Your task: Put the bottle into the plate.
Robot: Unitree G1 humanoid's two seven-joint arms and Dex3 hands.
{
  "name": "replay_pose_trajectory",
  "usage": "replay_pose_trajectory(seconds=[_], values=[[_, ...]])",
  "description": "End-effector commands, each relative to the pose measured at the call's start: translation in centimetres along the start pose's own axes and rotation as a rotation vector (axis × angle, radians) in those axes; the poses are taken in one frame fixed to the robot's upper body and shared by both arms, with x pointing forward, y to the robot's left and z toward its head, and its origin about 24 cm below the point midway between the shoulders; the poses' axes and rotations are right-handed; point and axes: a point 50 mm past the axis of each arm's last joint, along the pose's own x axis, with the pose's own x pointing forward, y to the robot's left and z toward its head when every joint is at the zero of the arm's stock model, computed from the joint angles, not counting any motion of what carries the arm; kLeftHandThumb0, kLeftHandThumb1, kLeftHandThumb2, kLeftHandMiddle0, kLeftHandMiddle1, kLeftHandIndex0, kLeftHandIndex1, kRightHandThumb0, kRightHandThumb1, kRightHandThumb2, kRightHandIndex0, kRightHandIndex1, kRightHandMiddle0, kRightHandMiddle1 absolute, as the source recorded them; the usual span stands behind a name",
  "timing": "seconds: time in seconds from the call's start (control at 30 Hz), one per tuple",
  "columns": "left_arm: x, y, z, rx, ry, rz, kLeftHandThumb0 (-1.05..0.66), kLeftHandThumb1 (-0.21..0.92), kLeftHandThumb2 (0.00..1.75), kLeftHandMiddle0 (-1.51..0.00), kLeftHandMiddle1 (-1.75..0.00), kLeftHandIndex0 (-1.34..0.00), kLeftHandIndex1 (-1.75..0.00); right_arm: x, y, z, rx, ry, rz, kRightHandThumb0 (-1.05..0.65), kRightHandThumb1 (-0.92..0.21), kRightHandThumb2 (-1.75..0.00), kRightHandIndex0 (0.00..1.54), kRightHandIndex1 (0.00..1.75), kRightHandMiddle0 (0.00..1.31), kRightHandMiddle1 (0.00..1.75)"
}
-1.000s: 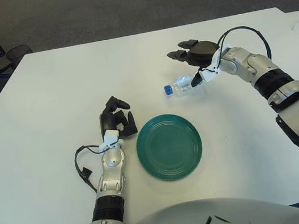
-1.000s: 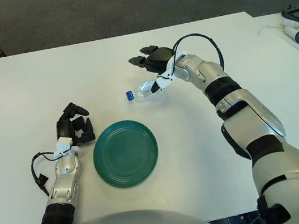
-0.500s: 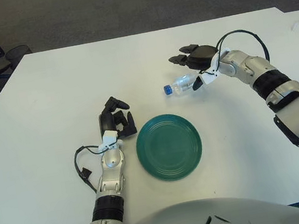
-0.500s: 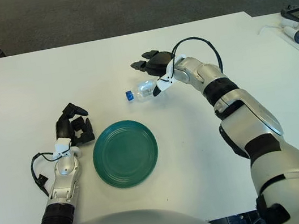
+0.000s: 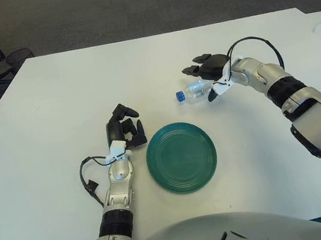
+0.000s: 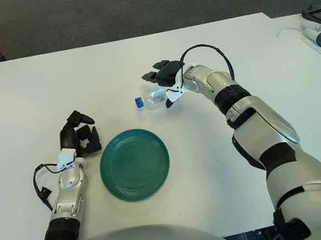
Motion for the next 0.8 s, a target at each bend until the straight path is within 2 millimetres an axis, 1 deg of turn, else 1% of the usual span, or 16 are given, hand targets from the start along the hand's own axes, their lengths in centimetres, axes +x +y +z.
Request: replay_pose_trajectory(seconds=[0.0, 0.4, 0.47, 0.57, 0.77], values=[[-1.0, 0.1, -1.9, 0.042, 0.113, -0.007, -0.53, 0.17, 1.50, -1.27, -1.75, -0.73, -1.75, 0.4, -0.1, 0.2, -0.024, 0.009, 0.027, -1.05, -0.92, -0.11, 0.00, 0.00, 0.00, 0.00], [-1.0, 0.2, -2.0, 0.044, 0.116, -0.010, -0.54, 0.15, 1.52, -1.26, -1.75, -0.75, -1.75, 1.2, 1.3, 1.2, -0.035, -0.004, 0.074, -1.05, -0.92, -0.10, 0.00, 0.00, 0.00, 0.00], [-1.0, 0.2, -2.0, 0.038, 0.116, -0.009, -0.54, 0.15, 1.52, -1.26, -1.75, -0.75, -1.75, 1.3, 1.8, 1.5, -0.030, -0.010, 0.086, -1.05, -0.92, -0.10, 0.00, 0.00, 0.00, 0.00], [-1.1, 0.2, -2.0, 0.037, 0.113, -0.003, -0.53, 0.15, 1.52, -1.25, -1.75, -0.74, -1.75, 1.5, 2.6, 1.9, -0.017, -0.019, 0.112, -1.05, -0.92, -0.12, 0.00, 0.00, 0.00, 0.00], [-1.1, 0.1, -2.0, 0.068, 0.112, 0.011, -0.54, 0.14, 1.53, -1.26, -1.75, -0.75, -1.75, 1.6, 3.4, 2.2, -0.006, -0.026, 0.145, -1.05, -0.92, -0.19, 0.01, 0.00, 0.02, 0.02]])
